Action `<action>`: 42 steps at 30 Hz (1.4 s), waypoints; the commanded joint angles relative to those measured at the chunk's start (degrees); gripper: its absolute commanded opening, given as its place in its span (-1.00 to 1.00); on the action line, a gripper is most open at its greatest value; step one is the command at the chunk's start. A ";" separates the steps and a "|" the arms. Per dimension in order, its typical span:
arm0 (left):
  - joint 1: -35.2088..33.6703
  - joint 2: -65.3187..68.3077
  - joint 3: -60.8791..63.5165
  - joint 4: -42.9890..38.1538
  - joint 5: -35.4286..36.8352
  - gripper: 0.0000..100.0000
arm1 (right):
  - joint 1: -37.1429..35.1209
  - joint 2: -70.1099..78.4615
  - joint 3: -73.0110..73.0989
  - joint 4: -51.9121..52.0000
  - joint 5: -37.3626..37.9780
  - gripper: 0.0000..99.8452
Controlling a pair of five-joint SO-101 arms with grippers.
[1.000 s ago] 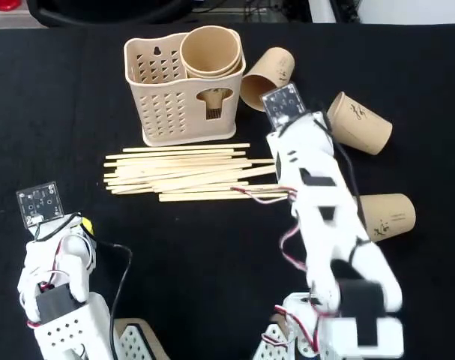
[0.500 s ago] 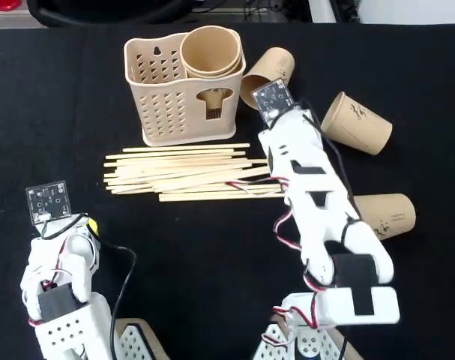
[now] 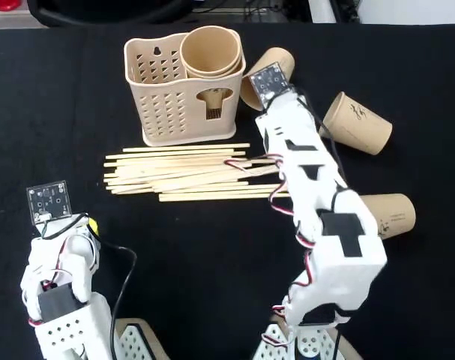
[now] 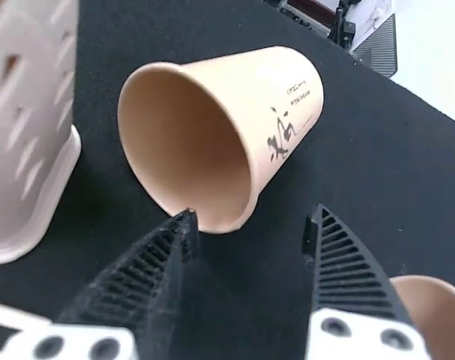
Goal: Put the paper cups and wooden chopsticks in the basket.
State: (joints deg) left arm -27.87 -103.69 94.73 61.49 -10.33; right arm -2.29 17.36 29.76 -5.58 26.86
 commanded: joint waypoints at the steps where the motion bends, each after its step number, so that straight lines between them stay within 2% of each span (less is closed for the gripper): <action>1: 0.84 -0.26 -0.48 0.18 -0.44 -0.63 | 0.44 0.13 -4.00 -1.23 -0.44 -0.55; 7: 0.84 -0.26 -0.48 0.26 -0.53 -0.63 | 2.11 0.31 -2.77 -7.56 -0.44 -0.98; 11: 0.92 -0.26 -0.48 0.26 -0.53 -0.63 | 2.11 0.22 -0.92 -10.37 -0.44 -0.98; 23: 0.92 -0.26 -0.48 0.26 -0.53 -0.63 | 1.49 -2.68 2.24 -10.11 0.09 -0.98; 27: 0.92 -0.26 -0.48 0.26 -0.53 -0.63 | 1.05 -0.75 1.98 -10.46 4.04 -0.79; 29: 0.92 -0.26 -0.48 0.26 -0.53 -0.63 | 0.62 1.01 0.84 -10.46 3.87 -0.72; 42: 0.92 -0.26 -0.48 0.35 -0.53 -0.63 | 2.46 12.09 -13.05 -10.55 4.04 -0.72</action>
State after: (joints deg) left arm -27.60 -103.69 94.73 61.49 -10.59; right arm -1.05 28.44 21.93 -14.99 30.64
